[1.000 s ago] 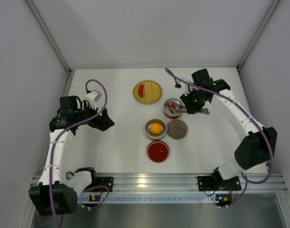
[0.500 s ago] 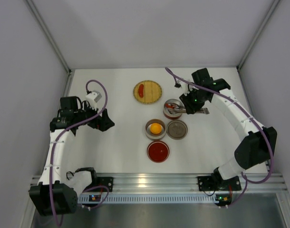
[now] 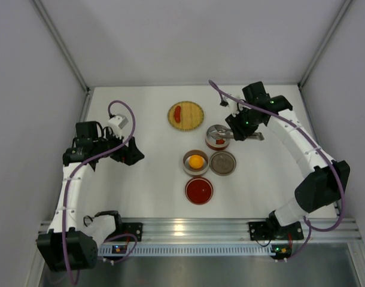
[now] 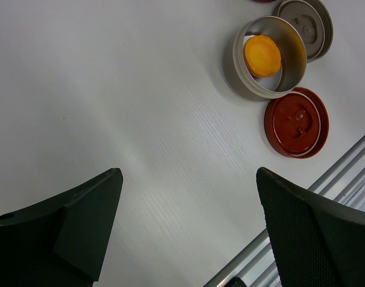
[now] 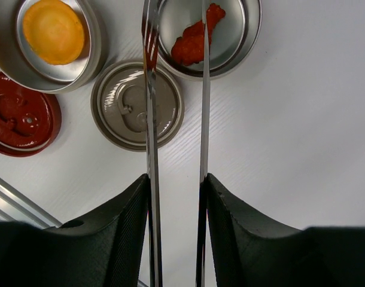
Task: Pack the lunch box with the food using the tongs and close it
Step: Place the fake food in the packing box, then pick up the fake food from the plate.
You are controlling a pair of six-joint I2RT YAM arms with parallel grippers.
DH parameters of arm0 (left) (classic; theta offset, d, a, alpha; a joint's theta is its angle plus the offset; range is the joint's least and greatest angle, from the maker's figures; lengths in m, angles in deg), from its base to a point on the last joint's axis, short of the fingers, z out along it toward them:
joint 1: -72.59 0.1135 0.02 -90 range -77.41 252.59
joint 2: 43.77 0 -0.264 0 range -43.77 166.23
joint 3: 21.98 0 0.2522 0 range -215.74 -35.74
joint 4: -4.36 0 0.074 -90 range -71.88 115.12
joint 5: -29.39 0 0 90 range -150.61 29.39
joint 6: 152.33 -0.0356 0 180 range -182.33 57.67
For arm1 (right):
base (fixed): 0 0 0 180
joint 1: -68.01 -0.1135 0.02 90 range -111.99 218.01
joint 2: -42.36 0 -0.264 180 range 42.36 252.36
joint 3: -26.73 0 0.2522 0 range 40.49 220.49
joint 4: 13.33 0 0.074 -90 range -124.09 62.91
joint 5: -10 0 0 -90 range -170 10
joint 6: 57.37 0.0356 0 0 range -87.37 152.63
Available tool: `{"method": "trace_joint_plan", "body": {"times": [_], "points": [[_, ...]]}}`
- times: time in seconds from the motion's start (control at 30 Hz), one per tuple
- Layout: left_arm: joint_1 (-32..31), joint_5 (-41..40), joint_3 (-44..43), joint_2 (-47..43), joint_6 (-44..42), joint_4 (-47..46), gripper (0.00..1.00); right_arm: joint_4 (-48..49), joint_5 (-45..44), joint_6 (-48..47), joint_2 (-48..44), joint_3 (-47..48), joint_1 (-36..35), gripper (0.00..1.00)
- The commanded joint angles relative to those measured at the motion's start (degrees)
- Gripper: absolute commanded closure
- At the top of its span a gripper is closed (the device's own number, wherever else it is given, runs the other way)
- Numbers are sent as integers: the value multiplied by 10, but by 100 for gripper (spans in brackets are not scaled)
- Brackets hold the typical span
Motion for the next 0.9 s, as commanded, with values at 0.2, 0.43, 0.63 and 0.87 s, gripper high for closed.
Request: {"method": "trace_joint_plan", "body": {"times": [0.2,0.43,0.63,0.87], "points": [[0,10,-3,-5,-8,-17,2,-8,21,12,14,79,8,61],[0,14,-6,5,10,-28,2,34,48,80,46,122,5,61],[0,20,-19,22,30,-31,2,81,58,184,115,178,-15,62],[-1,1,-19,21,44,-37,2,105,6,244,189,261,-75,61]]}}
